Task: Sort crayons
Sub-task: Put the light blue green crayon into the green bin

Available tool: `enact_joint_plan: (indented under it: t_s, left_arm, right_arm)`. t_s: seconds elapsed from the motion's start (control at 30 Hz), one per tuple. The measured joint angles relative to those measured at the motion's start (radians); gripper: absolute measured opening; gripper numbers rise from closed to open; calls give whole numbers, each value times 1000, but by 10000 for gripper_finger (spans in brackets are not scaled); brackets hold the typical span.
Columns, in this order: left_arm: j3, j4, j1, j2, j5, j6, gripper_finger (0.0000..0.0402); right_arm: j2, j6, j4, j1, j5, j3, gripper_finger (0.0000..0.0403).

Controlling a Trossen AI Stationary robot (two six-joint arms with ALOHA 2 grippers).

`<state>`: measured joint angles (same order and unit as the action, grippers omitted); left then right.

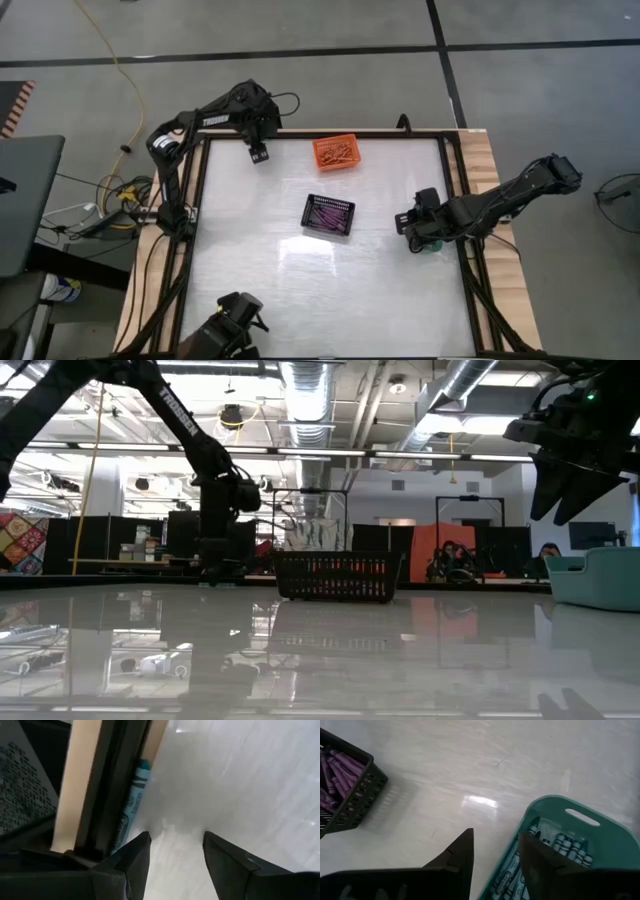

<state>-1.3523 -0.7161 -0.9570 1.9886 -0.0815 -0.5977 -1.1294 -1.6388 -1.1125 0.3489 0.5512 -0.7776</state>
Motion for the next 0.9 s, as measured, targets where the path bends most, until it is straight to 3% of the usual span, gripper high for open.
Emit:
enact_joint_plan:
  t_s: [0.37, 0.9]
  left_arm:
    - [-107, 24, 28, 45, -30, 10, 169]
    - [-124, -47, 38, 101, 32, 67, 169]
  right_arm:
    - [0, 2, 10, 3, -6, 0, 145]
    - [0, 43, 7, -12, 5, 0, 145]
